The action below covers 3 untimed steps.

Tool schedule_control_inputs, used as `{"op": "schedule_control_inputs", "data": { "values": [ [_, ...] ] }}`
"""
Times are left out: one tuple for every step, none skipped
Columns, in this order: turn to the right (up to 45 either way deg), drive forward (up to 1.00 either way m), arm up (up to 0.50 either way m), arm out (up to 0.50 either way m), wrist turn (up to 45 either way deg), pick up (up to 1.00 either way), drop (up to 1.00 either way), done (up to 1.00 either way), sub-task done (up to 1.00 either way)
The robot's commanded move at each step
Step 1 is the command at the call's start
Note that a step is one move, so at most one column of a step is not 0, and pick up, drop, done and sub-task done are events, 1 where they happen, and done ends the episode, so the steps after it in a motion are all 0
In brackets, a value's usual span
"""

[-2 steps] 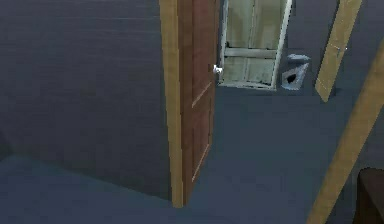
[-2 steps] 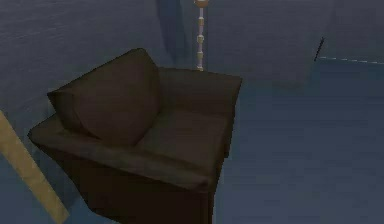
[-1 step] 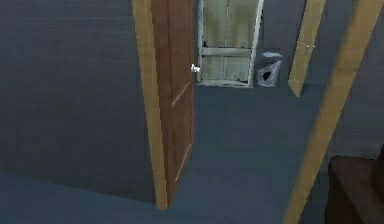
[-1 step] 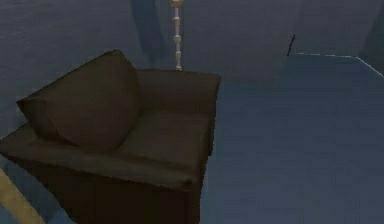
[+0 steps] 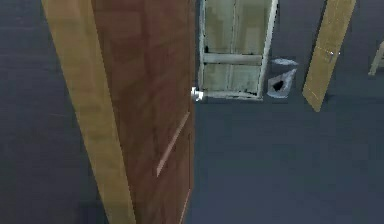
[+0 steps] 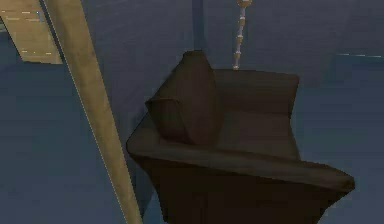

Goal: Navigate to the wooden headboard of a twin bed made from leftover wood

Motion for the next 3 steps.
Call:
{"op": "schedule_control_inputs", "data": {
  "values": [
    [9.0, 0.00, 0.00, 0.00, 0.0, 0.00, 0.00, 0.00, 0.00],
    [0.0, 0.45, 0.00, 0.00, 0.0, 0.00, 0.00, 0.00, 0.00],
    [36.0, 0.00, 0.00, 0.00, 0.0, 0.00, 0.00, 0.00, 0.00]
  ]
}}
